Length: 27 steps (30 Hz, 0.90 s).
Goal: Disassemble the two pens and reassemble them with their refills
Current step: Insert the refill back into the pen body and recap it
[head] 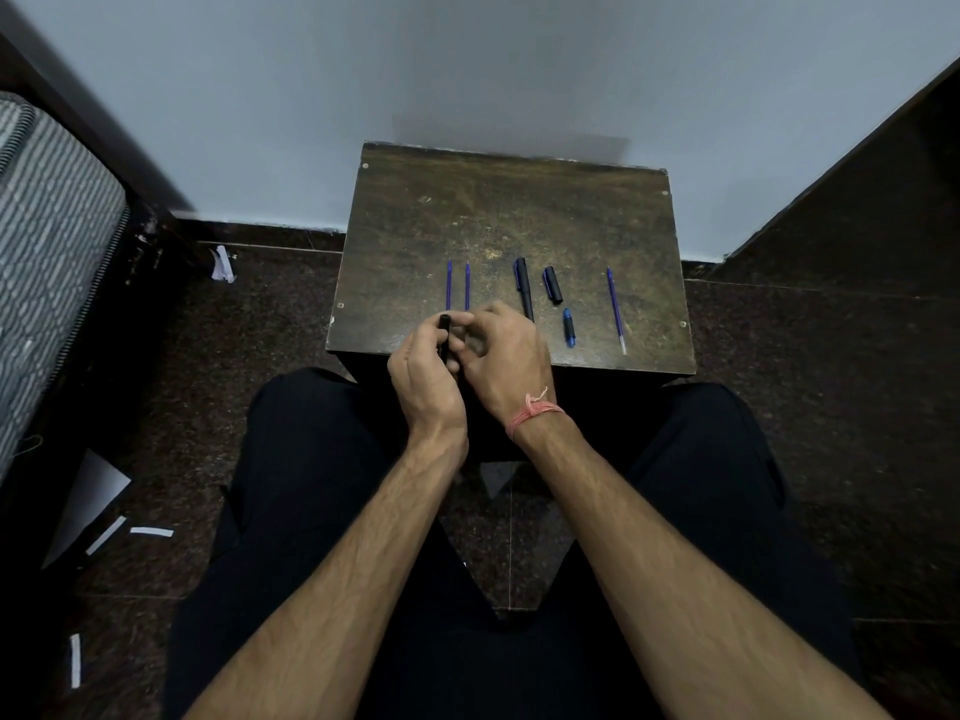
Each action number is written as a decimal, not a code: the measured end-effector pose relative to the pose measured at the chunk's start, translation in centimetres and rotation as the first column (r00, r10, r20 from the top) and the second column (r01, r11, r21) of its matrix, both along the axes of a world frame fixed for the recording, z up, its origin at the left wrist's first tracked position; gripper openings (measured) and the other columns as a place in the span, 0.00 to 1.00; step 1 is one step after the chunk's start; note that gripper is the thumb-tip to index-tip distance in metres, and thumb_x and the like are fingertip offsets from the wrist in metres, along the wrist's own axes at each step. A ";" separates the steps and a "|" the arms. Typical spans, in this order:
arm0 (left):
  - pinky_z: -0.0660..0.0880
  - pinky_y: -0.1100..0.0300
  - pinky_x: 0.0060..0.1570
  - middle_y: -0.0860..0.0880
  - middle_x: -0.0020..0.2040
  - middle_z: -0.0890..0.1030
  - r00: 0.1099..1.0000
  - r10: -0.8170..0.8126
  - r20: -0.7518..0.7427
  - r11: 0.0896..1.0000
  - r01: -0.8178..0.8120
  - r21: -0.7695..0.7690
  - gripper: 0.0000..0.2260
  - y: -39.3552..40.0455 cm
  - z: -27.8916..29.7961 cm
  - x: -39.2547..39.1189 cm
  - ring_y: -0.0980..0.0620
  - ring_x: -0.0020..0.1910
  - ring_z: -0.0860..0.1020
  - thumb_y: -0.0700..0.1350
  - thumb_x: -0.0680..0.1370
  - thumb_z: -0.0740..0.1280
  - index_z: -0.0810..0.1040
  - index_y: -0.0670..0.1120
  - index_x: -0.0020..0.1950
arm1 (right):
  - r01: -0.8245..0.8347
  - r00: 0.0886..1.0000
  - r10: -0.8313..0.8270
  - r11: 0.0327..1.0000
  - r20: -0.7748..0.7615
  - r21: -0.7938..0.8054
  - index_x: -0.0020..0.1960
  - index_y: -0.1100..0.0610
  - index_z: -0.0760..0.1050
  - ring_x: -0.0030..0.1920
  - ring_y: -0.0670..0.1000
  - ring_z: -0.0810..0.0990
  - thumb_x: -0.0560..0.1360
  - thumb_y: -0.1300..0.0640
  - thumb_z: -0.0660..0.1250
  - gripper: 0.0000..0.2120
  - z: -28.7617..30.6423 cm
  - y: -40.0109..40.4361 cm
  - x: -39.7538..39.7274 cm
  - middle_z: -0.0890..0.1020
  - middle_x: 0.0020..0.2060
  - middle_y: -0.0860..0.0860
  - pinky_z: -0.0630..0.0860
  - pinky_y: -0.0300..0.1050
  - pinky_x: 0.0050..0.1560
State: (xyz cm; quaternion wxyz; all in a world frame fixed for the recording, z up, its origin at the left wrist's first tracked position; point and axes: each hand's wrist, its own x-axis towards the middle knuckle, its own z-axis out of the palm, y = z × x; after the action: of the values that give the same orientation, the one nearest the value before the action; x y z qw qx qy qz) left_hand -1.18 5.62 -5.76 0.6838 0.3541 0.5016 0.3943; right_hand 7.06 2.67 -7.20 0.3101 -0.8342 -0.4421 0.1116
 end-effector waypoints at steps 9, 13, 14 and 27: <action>0.68 0.67 0.31 0.52 0.35 0.77 0.992 0.124 -0.012 0.991 -0.123 0.059 0.17 0.9 0.1 -0.6 0.58 0.31 0.70 0.38 0.83 0.60 0.89 0.42 0.48 | -0.233 0.894 0.274 0.960 0.354 -0.155 0.56 0.52 0.86 0.53 0.54 0.78 0.77 0.58 0.75 0.08 -0.4 -0.3 -0.4 0.85 0.53 0.48 0.79 0.48 0.44; 0.67 0.67 0.32 0.51 0.35 0.77 0.993 0.121 -0.001 0.990 -0.120 0.075 0.16 0.8 0.1 -0.4 0.59 0.31 0.69 0.40 0.81 0.61 0.89 0.42 0.47 | -0.282 0.830 0.326 0.945 0.452 -0.162 0.51 0.54 0.87 0.47 0.57 0.80 0.78 0.57 0.73 0.04 -0.4 -0.1 -0.6 0.85 0.43 0.50 0.76 0.52 0.39; 0.67 0.67 0.32 0.51 0.35 0.77 0.993 0.119 -0.001 0.990 -0.119 0.082 0.16 0.8 0.2 -0.4 0.60 0.31 0.70 0.41 0.80 0.61 0.89 0.43 0.46 | -0.305 0.811 0.343 0.939 0.474 -0.159 0.49 0.55 0.87 0.45 0.57 0.80 0.77 0.58 0.74 0.03 -0.5 -0.1 -0.6 0.84 0.41 0.50 0.76 0.52 0.38; 0.67 0.63 0.32 0.54 0.41 0.83 1.000 -0.002 0.026 0.996 -0.001 0.088 0.13 0.8 -0.4 -0.3 0.58 0.35 0.73 0.42 0.78 0.64 0.89 0.45 0.51 | 0.697 0.492 -0.239 0.684 -0.837 0.214 0.47 0.57 0.89 0.37 0.46 0.83 0.75 0.63 0.80 0.03 2.5 -3.2 1.2 0.89 0.39 0.50 0.79 0.39 0.39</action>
State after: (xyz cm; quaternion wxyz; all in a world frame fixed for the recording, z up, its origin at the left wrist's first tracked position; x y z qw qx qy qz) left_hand -1.48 6.45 -6.17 0.6740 0.3788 0.4749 0.4203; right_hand 8.29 -0.49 -4.65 0.6995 -0.6771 -0.0254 0.2271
